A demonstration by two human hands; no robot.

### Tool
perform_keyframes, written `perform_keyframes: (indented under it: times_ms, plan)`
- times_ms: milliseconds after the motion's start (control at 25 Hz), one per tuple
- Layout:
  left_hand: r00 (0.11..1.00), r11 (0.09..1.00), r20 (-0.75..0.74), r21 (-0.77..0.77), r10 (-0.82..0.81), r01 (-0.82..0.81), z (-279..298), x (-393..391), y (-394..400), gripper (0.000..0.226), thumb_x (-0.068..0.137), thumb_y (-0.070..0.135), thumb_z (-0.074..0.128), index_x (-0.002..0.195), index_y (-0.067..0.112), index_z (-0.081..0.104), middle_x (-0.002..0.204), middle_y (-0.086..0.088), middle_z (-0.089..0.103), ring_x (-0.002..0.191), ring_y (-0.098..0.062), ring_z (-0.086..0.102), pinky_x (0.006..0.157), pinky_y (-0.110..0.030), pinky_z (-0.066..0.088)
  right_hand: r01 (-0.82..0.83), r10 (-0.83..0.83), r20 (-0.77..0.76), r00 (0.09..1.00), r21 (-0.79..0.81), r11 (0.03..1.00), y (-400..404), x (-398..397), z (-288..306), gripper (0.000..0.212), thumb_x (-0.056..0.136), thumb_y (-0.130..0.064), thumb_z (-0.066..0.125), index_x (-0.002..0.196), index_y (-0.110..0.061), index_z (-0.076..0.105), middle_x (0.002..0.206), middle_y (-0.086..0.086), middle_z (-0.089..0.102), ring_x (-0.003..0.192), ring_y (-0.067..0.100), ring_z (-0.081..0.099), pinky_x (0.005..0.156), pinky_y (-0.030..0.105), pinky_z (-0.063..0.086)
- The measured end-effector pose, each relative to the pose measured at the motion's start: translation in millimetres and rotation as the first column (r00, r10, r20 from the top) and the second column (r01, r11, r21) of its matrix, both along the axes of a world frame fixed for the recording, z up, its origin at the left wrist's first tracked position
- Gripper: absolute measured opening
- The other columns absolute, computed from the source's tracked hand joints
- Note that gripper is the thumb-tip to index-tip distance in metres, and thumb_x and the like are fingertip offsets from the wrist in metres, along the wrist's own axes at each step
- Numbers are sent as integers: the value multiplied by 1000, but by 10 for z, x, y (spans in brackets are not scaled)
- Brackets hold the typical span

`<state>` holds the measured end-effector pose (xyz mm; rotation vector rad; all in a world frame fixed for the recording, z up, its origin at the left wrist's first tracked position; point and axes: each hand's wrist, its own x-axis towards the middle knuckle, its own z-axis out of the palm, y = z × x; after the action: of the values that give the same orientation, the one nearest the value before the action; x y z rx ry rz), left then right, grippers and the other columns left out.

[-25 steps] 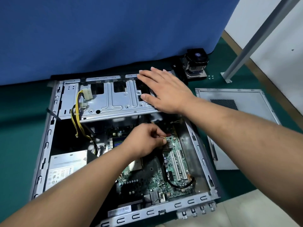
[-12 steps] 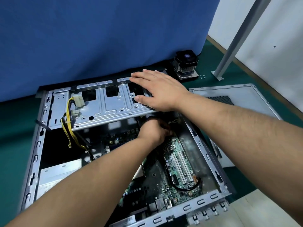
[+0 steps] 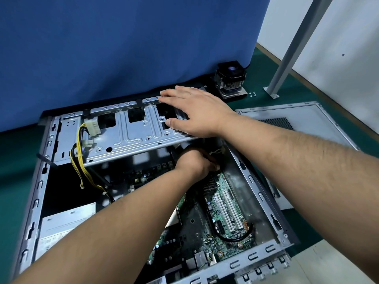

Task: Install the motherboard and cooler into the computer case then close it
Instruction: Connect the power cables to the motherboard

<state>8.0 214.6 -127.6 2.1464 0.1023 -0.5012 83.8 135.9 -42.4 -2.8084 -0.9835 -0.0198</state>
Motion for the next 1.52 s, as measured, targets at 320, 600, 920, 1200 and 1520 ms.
perform_keyframes:
  times_ms: [320,600,920,1200,1520]
  plan:
    - [995,974,35,210,-98,89,48,29,-34,26,89,26,71,110,10,74,105,-12,73,98,-32,67,80,-33,54,5,-5,-8,1000,-7,1000,-8,-2,5,67,97,-63,43,158,-42,28,166,-23,21,155,11,16,126,44,16]
    - [987,974,107,205,-117,93,51,88,-28,52,80,29,83,128,15,68,124,-9,69,111,-31,63,97,-38,52,1,-1,-10,1000,-6,1000,-5,2,5,67,96,-64,42,158,-41,29,166,-22,22,155,11,17,126,44,16]
    - [989,985,140,167,-57,33,41,82,-24,53,80,27,83,128,12,67,123,-13,69,111,-32,64,98,-38,52,-1,1,-13,1000,-9,1000,3,27,-10,70,94,-66,39,158,-41,29,166,-22,23,155,12,17,125,46,18]
    - [979,981,172,177,-107,76,58,83,-14,54,85,28,79,134,12,64,132,-13,65,121,-34,59,104,-39,47,-3,3,-10,1000,-3,1000,-3,26,-9,71,93,-67,38,158,-41,30,166,-21,23,155,12,18,125,47,19]
    - [985,982,142,175,-100,75,42,87,-11,53,83,29,81,130,13,66,126,-13,68,114,-33,63,99,-41,51,0,0,-14,1000,-1,1000,-2,27,-10,71,92,-67,38,158,-41,29,165,-22,23,155,12,17,125,46,19]
